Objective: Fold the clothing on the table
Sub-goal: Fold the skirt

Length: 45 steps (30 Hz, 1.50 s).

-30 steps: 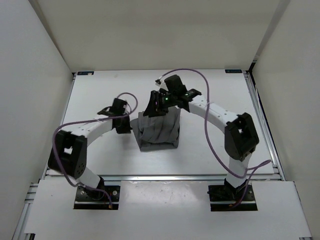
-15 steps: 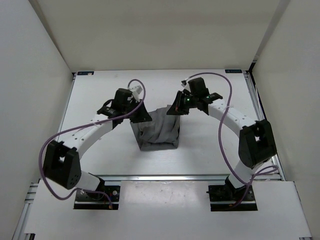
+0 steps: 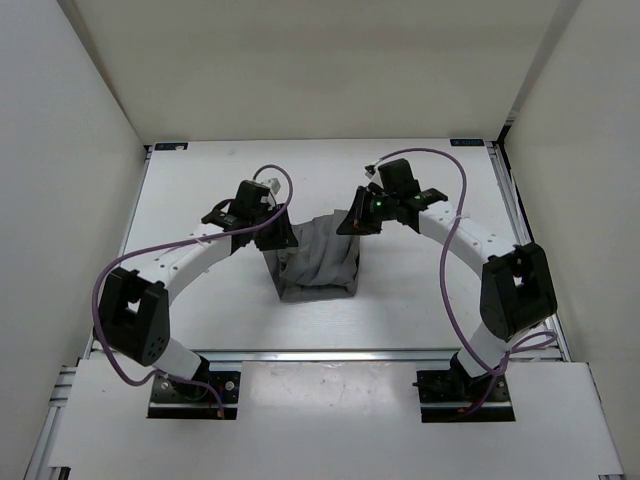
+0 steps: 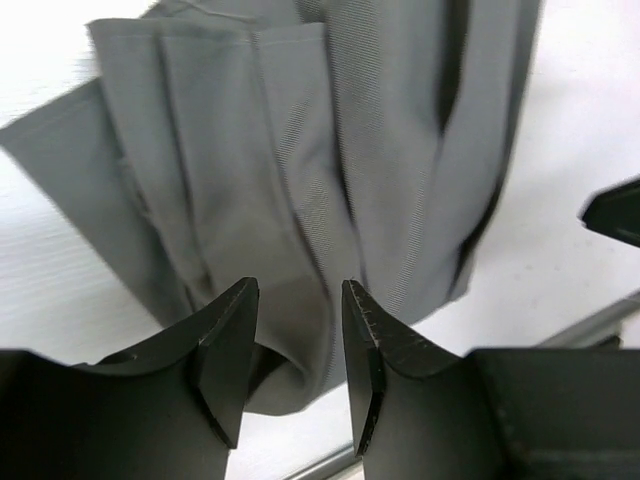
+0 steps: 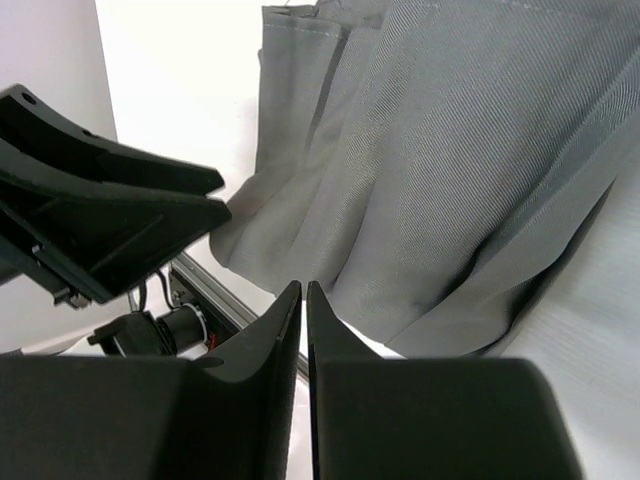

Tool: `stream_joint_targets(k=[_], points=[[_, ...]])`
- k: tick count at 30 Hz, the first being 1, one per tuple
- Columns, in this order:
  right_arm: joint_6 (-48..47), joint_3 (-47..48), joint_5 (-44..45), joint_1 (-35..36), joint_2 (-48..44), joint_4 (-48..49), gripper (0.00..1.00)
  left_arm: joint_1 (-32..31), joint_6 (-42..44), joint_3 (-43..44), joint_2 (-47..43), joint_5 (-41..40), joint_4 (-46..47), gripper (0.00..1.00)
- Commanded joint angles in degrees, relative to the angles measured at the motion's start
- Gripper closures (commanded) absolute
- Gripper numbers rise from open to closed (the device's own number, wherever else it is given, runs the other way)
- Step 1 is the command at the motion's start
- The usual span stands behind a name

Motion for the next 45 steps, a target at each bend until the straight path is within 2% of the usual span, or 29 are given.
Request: stream_joint_targets(k=[1, 10, 14, 16, 17, 18, 24, 26, 32, 34, 35, 36, 38, 40, 42, 45], points=[[-0.5, -0.7, -1.0, -0.1, -1.5, 1.1, 0.91, 1.1, 2.0, 0.6, -1.2, -3.9, -1.5, 0.50], [-0.8, -0.9, -1.2, -1.1, -1.2, 0.1, 0.88, -0.8, 2.1, -0.4, 2.6, -3.9, -1.2, 0.45], [-0.5, -1.8, -1.3, -1.8, -1.9, 0.0, 0.88, -1.1, 1.1, -2.7, 3.8, -2.3, 1.1, 0.48], [-0.6, -2.4, -1.1, -2.3, -2.7, -0.1, 0.91, -1.0, 0.4, -4.3, 4.7, -0.6, 3.8, 0.65], [-0.7, -2.5, -0.9, -2.4, -2.6, -0.1, 0.91, -0.8, -0.2, -4.6, 4.9, 0.4, 4.1, 0.85], [-0.8, -2.7, -0.9, -2.7, -2.7, -0.2, 0.93, -0.9, -0.9, -4.9, 4.7, 0.9, 4.9, 1.00], [-1.3, -2.2, -1.4, -2.1, -0.9, -3.1, 0.95, -0.2, -0.8, -3.1, -4.5, -2.1, 3.0, 1.00], [-2.0, -1.3, -2.1, -1.5, 1.3, -4.4, 0.94, 1.2, -0.3, -2.9, -7.8, -3.0, -0.4, 1.00], [-2.9, 1.1, -2.8, 0.2, 6.5, -6.2, 0.93, 2.0, -2.4, -13.2, -16.2, -2.6, -0.3, 1.00], [-3.5, 2.8, -2.7, 0.8, 8.3, -7.0, 0.91, 2.2, -3.0, -16.2, -17.8, -1.9, 0.6, 1.00], [-4.2, 3.8, -2.4, 0.9, 9.6, -7.8, 0.87, 2.5, -3.1, -17.8, -18.5, -1.1, 1.3, 1.00], [-4.3, 5.5, -2.1, 1.2, 10.9, -9.0, 0.78, 3.0, -3.2, -18.4, -18.4, -1.1, 3.0, 1.00], [-5.8, 8.2, -0.5, 2.0, 13.5, -11.7, 0.71, 4.0, -3.8, -20.3, -17.7, 1.4, 5.7, 0.80], [-6.7, 9.9, 2.4, 3.4, 16.4, -14.5, 0.71, 5.4, -3.8, -19.2, -15.7, 3.2, 7.7, 0.67], [-7.3, 11.8, 4.3, 3.8, 18.0, -17.2, 0.76, 6.6, -3.1, -16.3, -13.6, 3.9, 7.9, 0.64], [-7.1, 10.7, 2.6, 4.2, 20.2, -18.1, 0.77, 8.2, -2.8, -11.5, -10.1, 5.4, 7.6, 0.63]])
